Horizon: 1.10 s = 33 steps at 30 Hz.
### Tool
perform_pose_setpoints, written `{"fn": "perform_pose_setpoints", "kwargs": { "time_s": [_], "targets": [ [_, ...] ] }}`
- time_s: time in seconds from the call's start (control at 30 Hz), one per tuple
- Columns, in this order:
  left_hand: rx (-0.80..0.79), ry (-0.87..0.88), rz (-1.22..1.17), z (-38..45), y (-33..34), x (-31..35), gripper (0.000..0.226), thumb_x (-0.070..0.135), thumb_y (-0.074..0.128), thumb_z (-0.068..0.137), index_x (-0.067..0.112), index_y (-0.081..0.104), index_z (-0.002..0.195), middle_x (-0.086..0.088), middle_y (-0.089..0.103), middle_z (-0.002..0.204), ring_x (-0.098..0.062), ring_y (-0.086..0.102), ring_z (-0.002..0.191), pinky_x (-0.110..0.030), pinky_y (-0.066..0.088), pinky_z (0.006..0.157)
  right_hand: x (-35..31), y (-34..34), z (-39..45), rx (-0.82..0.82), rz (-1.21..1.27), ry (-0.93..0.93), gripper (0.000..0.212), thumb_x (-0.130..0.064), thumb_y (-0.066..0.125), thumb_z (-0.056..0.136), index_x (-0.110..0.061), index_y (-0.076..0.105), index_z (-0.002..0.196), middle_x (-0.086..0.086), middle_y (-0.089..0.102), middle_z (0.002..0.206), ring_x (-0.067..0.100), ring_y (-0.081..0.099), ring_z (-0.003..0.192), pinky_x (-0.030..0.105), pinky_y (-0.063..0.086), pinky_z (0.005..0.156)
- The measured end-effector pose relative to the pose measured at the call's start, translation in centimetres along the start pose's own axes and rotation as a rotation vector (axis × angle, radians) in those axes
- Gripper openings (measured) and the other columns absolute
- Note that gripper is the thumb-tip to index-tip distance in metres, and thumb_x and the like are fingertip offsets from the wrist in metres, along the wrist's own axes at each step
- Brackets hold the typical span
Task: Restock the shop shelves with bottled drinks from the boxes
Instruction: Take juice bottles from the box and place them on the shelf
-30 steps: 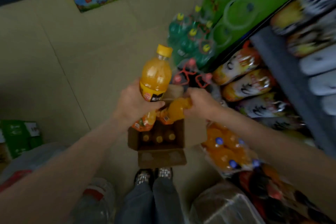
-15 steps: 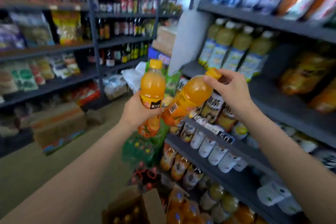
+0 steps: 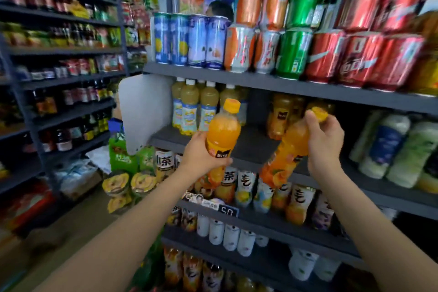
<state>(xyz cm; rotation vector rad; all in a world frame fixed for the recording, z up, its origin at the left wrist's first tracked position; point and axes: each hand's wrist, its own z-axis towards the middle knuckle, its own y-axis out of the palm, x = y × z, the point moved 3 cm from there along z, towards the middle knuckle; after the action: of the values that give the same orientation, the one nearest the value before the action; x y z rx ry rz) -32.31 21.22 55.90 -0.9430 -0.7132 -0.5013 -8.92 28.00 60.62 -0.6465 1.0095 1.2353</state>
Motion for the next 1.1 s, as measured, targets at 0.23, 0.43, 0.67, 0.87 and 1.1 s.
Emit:
{"fn": "perform_pose_setpoints", "kwargs": {
  "time_s": [0.23,0.43,0.67,0.87,1.1],
  "targets": [
    [-0.039,0.033,-0.030,5.9,7.2,3.2,0.074,0.028,0.085,0.062,0.008,0.048,0.123,-0.005,0.046,0.115,-0.020,0.046,0.113,-0.023,0.034,0.088,3.7,-1.4,6.6,0.013,-0.134,-0.203,0.011,-0.027,0.056,0.092,-0.017,0.053,0.095,-0.008,0.056,0.084,0.006,0.055,0.080,0.030,0.045,0.081],
    [-0.031,-0.039,-0.009,9.2,11.0,3.0,0.075,0.030,0.084,0.063,0.009,0.048,0.125,-0.006,0.047,0.121,-0.022,0.047,0.115,-0.029,0.038,0.092,7.2,0.7,11.2,-0.283,-0.203,0.012,0.058,-0.020,0.071,0.081,-0.025,0.039,0.129,-0.007,0.056,0.103,0.015,0.059,0.098,0.033,0.054,0.080],
    [-0.065,-0.132,-0.171,11.6,14.9,2.8,0.060,0.027,0.086,0.060,0.013,0.054,0.109,-0.004,0.061,0.112,-0.019,0.057,0.105,-0.039,0.047,0.093,11.5,-0.6,11.6,-0.425,-0.405,0.099,0.085,-0.014,0.075,0.075,-0.021,0.022,0.142,0.001,0.047,0.133,0.016,0.044,0.124,0.032,0.038,0.099],
    [-0.175,-0.094,-0.126,13.6,17.7,3.9,0.068,0.030,0.080,0.069,0.016,0.046,0.126,-0.001,0.057,0.123,-0.018,0.052,0.116,-0.031,0.042,0.095,14.1,-0.7,11.2,-0.358,-0.660,0.066,0.071,-0.029,0.078,0.073,-0.008,0.040,0.128,0.012,0.048,0.131,0.030,0.048,0.120,0.039,0.043,0.094],
    [-0.273,-0.146,0.124,13.1,19.5,1.7,0.084,0.029,0.082,0.065,0.016,0.033,0.132,-0.010,0.047,0.129,-0.028,0.045,0.122,-0.042,0.038,0.101,15.4,-1.1,13.2,-0.229,-0.794,-0.006,0.079,-0.027,0.077,0.074,-0.001,0.033,0.134,0.018,0.038,0.136,0.039,0.041,0.124,0.044,0.037,0.100]
  ]
}}
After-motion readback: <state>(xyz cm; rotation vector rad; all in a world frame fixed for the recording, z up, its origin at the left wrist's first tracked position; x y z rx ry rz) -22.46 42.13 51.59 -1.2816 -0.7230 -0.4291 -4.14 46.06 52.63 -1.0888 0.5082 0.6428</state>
